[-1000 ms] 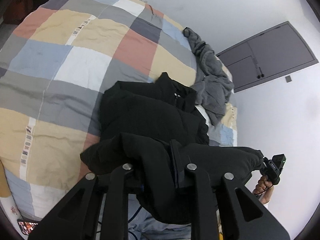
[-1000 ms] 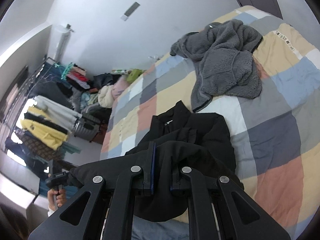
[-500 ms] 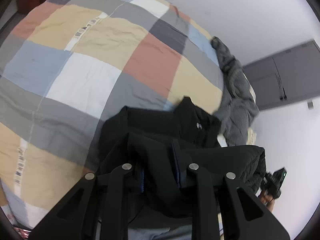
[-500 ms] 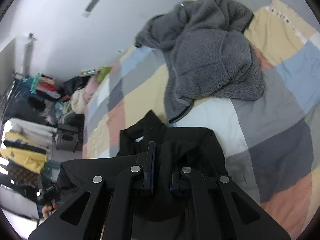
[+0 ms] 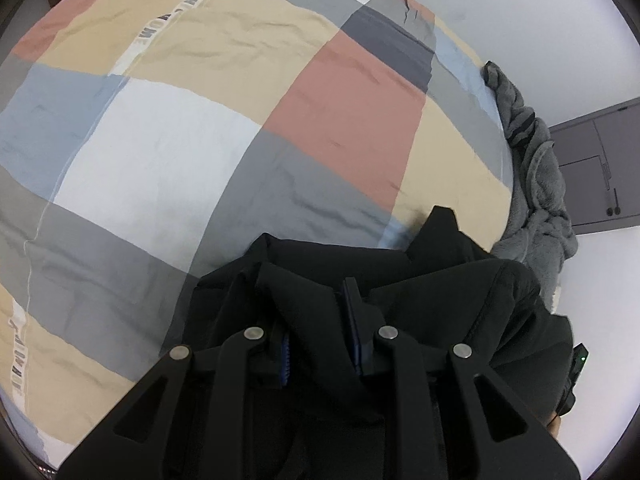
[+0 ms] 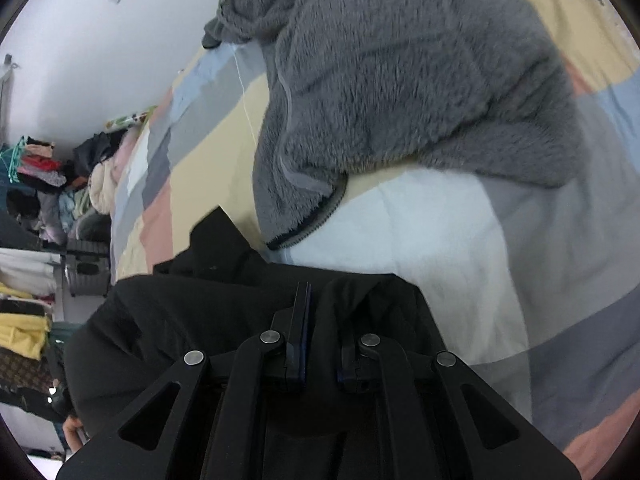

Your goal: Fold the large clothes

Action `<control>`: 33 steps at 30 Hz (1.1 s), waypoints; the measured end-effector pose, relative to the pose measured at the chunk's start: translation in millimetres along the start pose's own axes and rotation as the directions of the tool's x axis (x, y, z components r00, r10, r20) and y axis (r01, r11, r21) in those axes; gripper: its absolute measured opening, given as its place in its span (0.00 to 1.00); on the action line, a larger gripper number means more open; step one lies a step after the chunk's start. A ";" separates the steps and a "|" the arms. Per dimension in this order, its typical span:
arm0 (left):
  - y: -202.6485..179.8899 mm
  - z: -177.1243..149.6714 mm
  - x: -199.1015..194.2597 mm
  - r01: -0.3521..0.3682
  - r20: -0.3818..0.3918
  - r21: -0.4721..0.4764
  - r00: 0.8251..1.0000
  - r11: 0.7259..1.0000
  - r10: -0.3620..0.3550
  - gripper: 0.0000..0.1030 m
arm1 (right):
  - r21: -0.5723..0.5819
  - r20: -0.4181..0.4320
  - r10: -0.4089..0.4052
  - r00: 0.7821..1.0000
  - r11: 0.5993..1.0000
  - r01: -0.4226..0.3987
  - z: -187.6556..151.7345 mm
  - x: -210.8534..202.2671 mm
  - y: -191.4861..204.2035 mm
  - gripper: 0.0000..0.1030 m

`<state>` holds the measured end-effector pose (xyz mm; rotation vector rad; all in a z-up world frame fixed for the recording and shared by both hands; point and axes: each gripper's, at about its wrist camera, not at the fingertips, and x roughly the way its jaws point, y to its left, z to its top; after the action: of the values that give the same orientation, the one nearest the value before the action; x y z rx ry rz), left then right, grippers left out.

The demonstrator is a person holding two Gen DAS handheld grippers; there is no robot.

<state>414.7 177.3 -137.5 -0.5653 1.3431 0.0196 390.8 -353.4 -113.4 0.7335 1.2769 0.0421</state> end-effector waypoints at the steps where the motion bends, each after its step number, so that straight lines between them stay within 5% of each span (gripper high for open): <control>1: -0.9 -1.4 -0.4 -0.003 0.001 0.003 1.000 1.000 0.003 0.23 | 0.003 0.004 0.003 1.000 1.000 -0.003 -0.8 -0.9 -0.3 0.06; 6: 5.9 -10.2 -12.6 0.034 -0.010 -0.019 0.999 0.999 -0.034 0.24 | 0.069 -0.014 0.079 0.997 0.995 -0.078 -5.1 -17.4 -14.4 0.07; 10: 14.5 -17.8 -23.6 0.089 -0.034 -0.053 0.995 0.995 -0.091 0.35 | 0.153 -0.037 0.177 0.983 0.974 -0.170 -10.1 -39.6 -29.5 0.16; 12: 19.9 -23.4 -35.8 0.117 -0.031 -0.058 0.992 0.992 -0.118 0.49 | 0.144 -0.032 0.207 0.978 0.969 -0.200 -12.1 -56.5 -30.9 0.33; 14: 24.9 -28.2 -48.9 0.156 -0.015 -0.062 0.987 0.986 -0.157 0.77 | 0.122 -0.016 0.203 0.979 0.972 -0.199 -12.9 -75.4 -31.6 0.69; 15: 25.3 -30.7 -55.4 0.159 0.003 -0.056 0.987 0.986 -0.159 0.79 | 0.090 -0.005 0.177 0.984 0.980 -0.176 -13.0 -86.5 -29.2 0.71; 18: 18.1 -36.7 -80.9 0.046 0.107 0.033 0.993 0.998 -0.049 0.79 | -0.051 0.075 0.034 0.997 0.998 -0.030 -13.6 -116.8 -11.3 0.71; 20: 7.4 -45.1 -95.0 -0.010 0.191 0.100 0.982 0.995 -0.009 0.79 | -0.127 0.146 -0.015 0.989 0.991 0.033 -19.3 -132.9 2.3 0.71; 26: -42.7 -90.6 -103.3 -0.078 0.334 0.308 0.942 0.948 -0.031 0.79 | -0.389 0.314 0.003 0.949 0.912 0.126 -76.1 -154.2 78.6 0.72; 30: -81.0 -112.7 -85.8 -0.130 0.387 0.422 0.921 0.897 -0.049 0.79 | -0.504 0.300 0.051 0.953 0.856 0.113 -121.7 -118.8 118.6 0.72; 33: -100.2 -118.0 -57.6 -0.169 0.385 0.474 0.922 0.864 -0.031 0.79 | -0.536 0.280 0.039 0.959 0.835 0.123 -139.2 -78.8 131.2 0.72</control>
<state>326.1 61.2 -60.4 -0.0575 0.9295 -0.1514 291.0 -218.7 7.9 0.1973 0.9359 0.2525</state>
